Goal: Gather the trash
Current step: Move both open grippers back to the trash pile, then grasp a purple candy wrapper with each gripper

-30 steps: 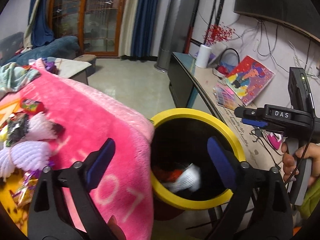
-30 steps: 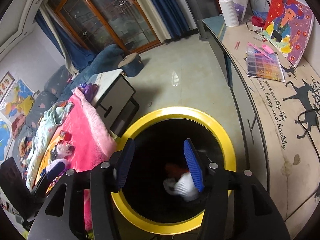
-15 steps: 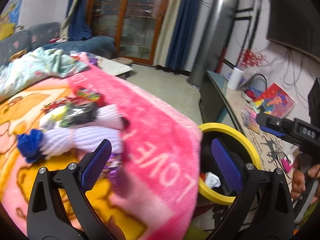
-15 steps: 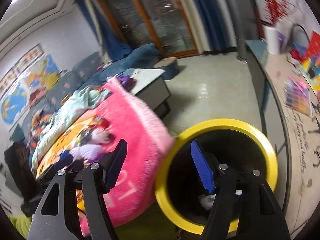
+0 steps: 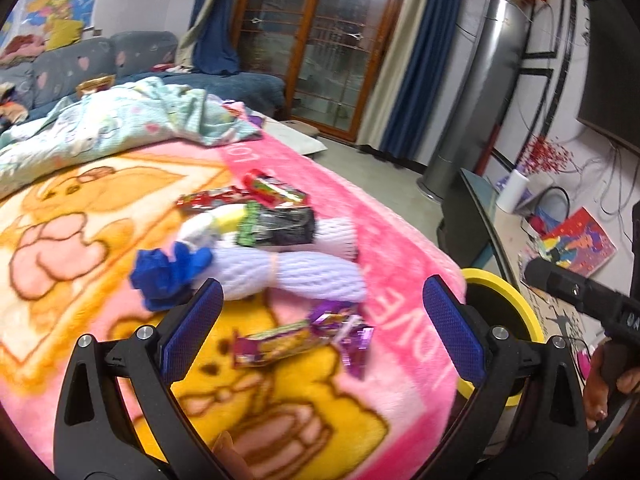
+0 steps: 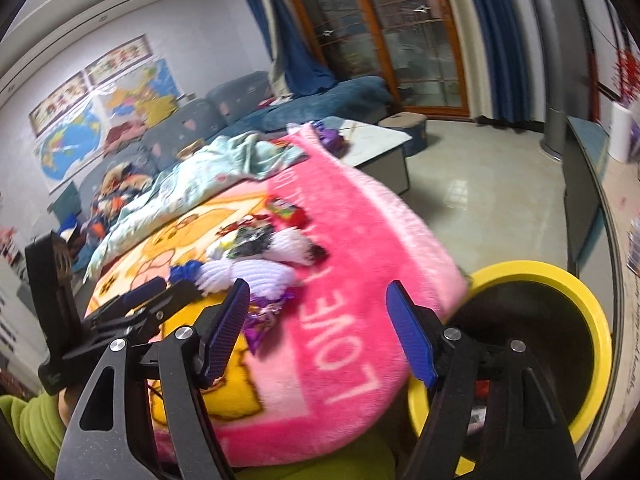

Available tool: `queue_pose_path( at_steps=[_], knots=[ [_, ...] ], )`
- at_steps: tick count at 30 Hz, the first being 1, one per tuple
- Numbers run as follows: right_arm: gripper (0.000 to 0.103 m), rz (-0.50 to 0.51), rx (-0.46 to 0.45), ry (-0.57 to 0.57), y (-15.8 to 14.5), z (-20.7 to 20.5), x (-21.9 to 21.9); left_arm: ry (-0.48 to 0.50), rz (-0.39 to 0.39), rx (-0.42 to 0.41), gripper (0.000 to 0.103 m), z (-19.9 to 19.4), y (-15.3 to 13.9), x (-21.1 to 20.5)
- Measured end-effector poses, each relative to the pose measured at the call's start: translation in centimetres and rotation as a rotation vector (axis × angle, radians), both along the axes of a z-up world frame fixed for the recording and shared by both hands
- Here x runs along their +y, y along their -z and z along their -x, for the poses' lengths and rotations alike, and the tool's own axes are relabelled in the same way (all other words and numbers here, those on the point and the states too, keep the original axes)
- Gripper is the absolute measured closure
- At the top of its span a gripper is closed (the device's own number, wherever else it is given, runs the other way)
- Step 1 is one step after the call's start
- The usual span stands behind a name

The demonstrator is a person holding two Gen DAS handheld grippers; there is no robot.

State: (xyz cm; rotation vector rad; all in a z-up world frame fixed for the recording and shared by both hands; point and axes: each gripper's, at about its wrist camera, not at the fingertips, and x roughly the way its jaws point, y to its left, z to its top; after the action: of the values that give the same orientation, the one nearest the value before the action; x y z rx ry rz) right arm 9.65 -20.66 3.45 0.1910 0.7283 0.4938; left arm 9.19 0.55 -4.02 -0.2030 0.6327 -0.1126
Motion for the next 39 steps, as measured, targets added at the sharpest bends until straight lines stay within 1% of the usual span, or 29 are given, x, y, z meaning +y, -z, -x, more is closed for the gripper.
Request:
queue_pose_path(
  at_steps=[8,10,16,18,19,20,24,27,29,30,31,32,33,36,37,38,39],
  knots=[
    [0.035,0.049,0.003,-0.093,1.2,0.2,4.3,-0.090,0.025,0.048,0.011,0.1,0.9,3.8],
    [0.035,0.061,0.010,-0.112,1.8,0.1,5.2,-0.106,0.051,0.067,0.011,0.1,1.4,5.0],
    [0.035,0.080,0.047,-0.162,3.7,-0.4,7.4,-0.086,0.140,0.099,0.011,0.1,3.0,7.5],
    [0.035,0.091,0.057,-0.174,4.4,-0.6,8.0,-0.062,0.182,0.111,0.011,0.1,3.6,7.9],
    [0.035,0.095,0.064,-0.181,4.8,-0.9,8.4,-0.054,0.191,0.115,0.013,0.1,3.7,7.9],
    [0.038,0.096,0.071,-0.184,5.1,-1.1,8.7,-0.035,0.204,0.121,0.018,0.0,4.0,7.9],
    [0.047,0.093,0.111,-0.191,6.5,-2.1,9.4,0.029,0.251,0.153,0.030,-0.6,5.1,7.4],
    [0.056,0.075,0.148,-0.195,7.4,-2.9,9.7,0.068,0.253,0.175,0.037,-1.1,5.9,6.9],
    [0.068,0.055,0.181,-0.202,8.1,-3.4,9.7,0.086,0.257,0.190,0.042,-1.4,6.4,6.5],
    [0.072,0.049,0.194,-0.204,8.3,-3.5,9.6,0.092,0.260,0.197,0.043,-1.5,6.6,6.4],
    [0.078,0.044,0.209,-0.211,8.6,-3.6,9.6,0.099,0.261,0.202,0.046,-1.7,6.8,6.2],
    [0.081,0.043,0.218,-0.218,8.8,-3.5,9.7,0.107,0.259,0.207,0.049,-1.7,6.9,6.1],
    [0.081,0.043,0.223,-0.223,8.9,-3.5,9.6,0.112,0.253,0.213,0.050,-1.8,7.1,5.8],
    [0.084,0.033,0.231,-0.233,8.8,-3.2,9.4,0.121,0.234,0.222,0.059,-1.9,7.3,5.4],
    [0.086,0.029,0.234,-0.234,8.8,-3.1,9.4,0.126,0.232,0.225,0.067,-1.9,7.3,5.3],
    [0.087,0.027,0.237,-0.237,8.8,-3.0,9.4,0.129,0.232,0.228,0.070,-1.9,7.4,5.3],
    [0.088,0.027,0.239,-0.239,8.7,-2.9,9.2,0.131,0.233,0.232,0.070,-1.9,7.5,5.3]
  ],
)
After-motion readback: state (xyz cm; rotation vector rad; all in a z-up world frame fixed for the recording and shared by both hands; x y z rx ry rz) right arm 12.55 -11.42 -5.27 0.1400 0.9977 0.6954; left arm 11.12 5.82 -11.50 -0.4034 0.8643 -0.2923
